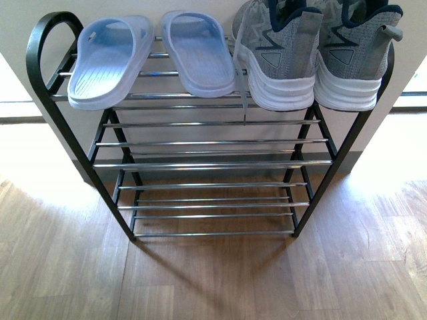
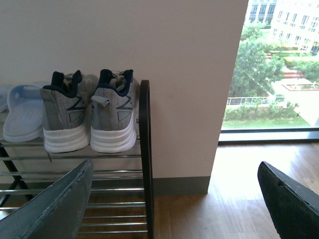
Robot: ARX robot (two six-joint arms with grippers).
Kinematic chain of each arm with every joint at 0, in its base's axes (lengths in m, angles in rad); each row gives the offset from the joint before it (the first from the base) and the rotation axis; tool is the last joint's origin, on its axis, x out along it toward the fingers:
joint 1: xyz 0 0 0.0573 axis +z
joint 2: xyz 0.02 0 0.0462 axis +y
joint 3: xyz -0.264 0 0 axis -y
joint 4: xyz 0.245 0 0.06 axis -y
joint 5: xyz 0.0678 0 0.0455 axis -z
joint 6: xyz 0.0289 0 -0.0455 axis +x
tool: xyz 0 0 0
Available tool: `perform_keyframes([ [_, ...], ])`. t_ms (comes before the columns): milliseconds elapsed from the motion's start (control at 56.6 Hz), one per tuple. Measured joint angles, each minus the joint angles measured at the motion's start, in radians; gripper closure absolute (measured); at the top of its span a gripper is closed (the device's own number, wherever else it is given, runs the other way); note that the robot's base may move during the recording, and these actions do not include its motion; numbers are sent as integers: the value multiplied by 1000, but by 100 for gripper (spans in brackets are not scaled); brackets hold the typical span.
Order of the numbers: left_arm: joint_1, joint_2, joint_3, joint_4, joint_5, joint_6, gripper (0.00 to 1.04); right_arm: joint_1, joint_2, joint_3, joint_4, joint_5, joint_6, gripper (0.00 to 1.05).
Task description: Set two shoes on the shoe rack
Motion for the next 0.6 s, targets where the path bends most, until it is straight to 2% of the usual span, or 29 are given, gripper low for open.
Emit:
perform_keyframes([
  [513,0,-1,0,0,0,0,9,0,1,0,0,0,0,9],
  [601,0,-1,0,0,0,0,10,0,0,0,0,0,0,9],
])
